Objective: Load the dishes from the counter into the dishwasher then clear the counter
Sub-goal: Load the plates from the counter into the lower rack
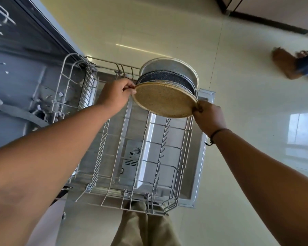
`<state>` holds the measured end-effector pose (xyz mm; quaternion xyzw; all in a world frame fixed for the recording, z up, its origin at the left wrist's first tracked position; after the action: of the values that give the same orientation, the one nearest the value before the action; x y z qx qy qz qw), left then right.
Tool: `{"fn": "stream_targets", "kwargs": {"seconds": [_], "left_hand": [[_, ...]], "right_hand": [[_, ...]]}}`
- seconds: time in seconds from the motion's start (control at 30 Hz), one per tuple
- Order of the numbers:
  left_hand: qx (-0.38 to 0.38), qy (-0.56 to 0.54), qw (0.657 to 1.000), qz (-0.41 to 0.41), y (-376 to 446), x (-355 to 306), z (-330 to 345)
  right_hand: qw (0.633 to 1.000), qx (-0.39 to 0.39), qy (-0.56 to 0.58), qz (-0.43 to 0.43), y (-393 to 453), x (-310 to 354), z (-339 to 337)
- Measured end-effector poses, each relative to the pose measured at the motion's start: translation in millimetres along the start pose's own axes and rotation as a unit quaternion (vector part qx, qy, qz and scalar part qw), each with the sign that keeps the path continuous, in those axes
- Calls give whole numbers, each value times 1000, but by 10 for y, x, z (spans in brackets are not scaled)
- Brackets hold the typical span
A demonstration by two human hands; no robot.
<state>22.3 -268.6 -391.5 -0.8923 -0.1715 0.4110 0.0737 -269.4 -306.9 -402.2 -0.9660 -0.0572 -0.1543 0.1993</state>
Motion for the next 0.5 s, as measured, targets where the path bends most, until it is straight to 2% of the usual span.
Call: {"fn": "stream_targets", "kwargs": {"seconds": [0.2, 0.3, 0.4, 0.5], "left_hand": [[17, 10, 999, -41, -71, 381, 170], [17, 3, 998, -65, -88, 516, 259], [2, -20, 995, -101, -64, 553, 275], [52, 12, 990, -127, -74, 513, 370]], "right_hand": [[994, 63, -83, 8, -4, 60, 381], [988, 71, -133, 18, 18, 91, 501], [988, 62, -141, 25, 86, 107, 487], [990, 70, -120, 31, 137, 99, 453]]}}
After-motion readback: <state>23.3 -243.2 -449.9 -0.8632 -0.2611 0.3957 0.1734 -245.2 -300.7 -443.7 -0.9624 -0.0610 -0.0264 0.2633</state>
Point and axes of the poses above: each hand's wrist, its own y-axis towards the middle knuckle, its own z-axis out of the palm, x = y × z, the point moved 9 cm from there along y, towards the middle knuckle, and after that the axes turned 5 degrees about -y, right-handed, at the moved point
